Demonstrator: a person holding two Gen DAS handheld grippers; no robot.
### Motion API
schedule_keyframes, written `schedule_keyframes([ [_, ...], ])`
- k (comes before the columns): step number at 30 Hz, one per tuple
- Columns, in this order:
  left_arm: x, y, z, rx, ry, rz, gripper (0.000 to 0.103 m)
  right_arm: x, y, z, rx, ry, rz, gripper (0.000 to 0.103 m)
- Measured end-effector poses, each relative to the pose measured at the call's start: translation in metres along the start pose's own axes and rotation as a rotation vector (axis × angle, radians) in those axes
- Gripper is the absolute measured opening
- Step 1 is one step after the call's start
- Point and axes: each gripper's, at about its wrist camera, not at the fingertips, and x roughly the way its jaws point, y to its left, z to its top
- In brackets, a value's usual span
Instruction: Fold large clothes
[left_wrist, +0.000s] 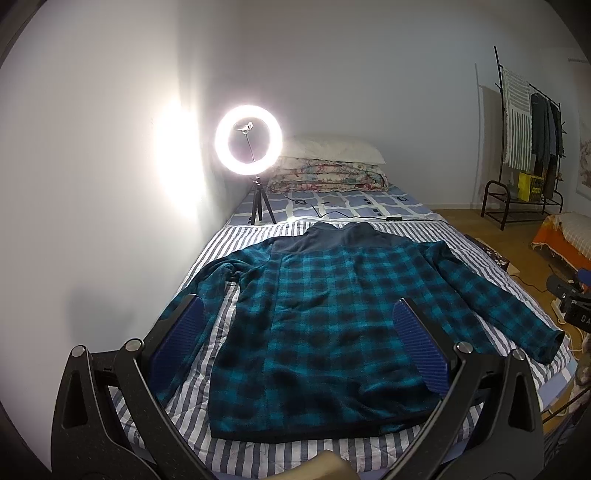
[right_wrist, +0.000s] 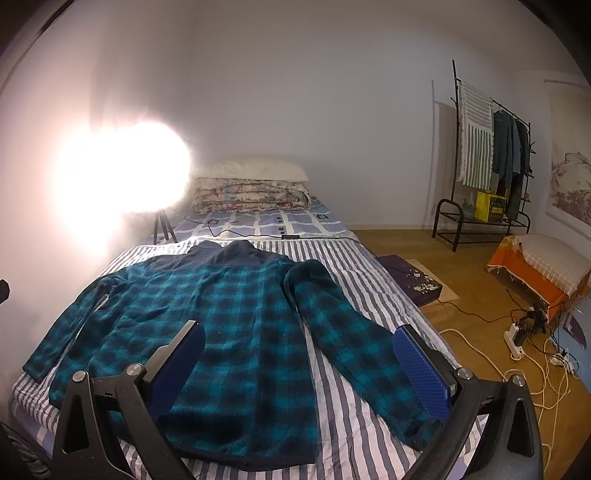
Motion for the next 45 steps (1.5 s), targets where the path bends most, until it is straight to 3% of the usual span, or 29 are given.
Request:
schedule_keyframes([
  [45,-0.0033,0.0069,0.0056,-0.012,-0.007,0.005,0.103,-0.0011,0.0089,-0.0024,-0.018,-0.005,0.0,0.103],
])
